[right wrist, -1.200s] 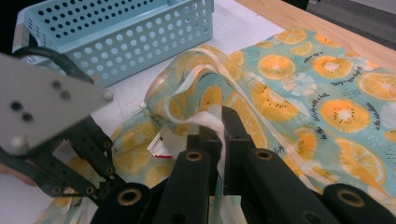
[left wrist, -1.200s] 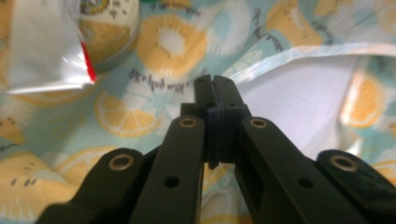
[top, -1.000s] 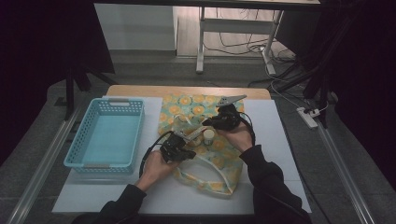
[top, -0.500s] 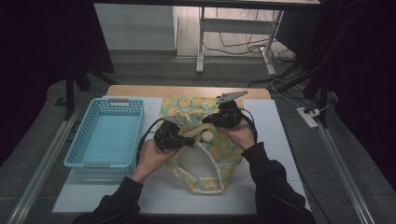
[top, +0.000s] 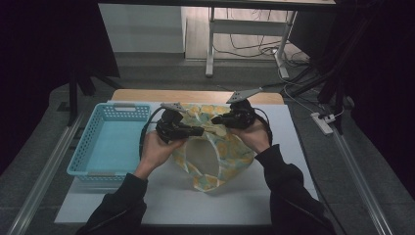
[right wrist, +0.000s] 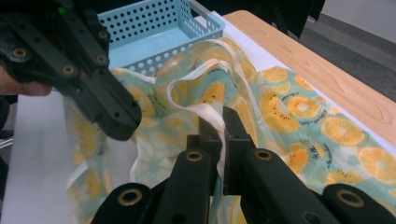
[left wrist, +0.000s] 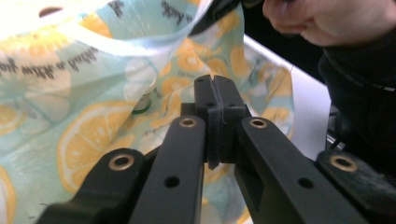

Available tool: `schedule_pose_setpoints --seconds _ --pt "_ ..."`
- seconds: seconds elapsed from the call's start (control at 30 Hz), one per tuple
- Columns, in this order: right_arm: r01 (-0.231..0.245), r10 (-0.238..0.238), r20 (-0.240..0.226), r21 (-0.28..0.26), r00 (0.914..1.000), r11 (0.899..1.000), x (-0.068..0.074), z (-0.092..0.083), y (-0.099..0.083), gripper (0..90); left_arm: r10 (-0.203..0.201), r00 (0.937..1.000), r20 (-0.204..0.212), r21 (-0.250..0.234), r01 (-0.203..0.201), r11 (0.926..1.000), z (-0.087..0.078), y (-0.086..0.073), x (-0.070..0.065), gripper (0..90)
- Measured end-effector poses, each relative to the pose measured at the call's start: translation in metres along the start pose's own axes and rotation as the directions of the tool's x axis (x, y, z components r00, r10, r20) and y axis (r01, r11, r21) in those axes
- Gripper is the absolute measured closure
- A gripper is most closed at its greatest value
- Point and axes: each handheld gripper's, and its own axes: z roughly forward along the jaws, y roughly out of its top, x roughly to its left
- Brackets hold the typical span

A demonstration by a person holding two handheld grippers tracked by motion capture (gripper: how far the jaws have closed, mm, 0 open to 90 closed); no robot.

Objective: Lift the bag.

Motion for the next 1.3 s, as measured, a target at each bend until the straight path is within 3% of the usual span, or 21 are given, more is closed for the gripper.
schedule_pose_setpoints --seconds 0.43,0.67,1.3 --pt "0.03 -0.03 -0.014 -0.026 0.9994 0.999 0.008 -0.011 0.025 90.0 0.019 0.9998 -0.008 -0.053 -0.019 0.9984 -0.02 0.035 -0.003 90.0" --pt "0.043 -0.044 -0.01 -0.052 0.999 0.998 0.01 -0.02 0.04 90.0 0.048 0.9986 -0.021 -0.075 -0.05 0.996 -0.03 0.057 -0.009 90.0" --pt "0.09 -0.087 0.029 -0.137 0.9958 0.986 0.019 -0.055 0.084 90.0 0.106 0.9918 -0.071 -0.166 -0.117 0.9792 -0.065 0.109 -0.03 90.0"
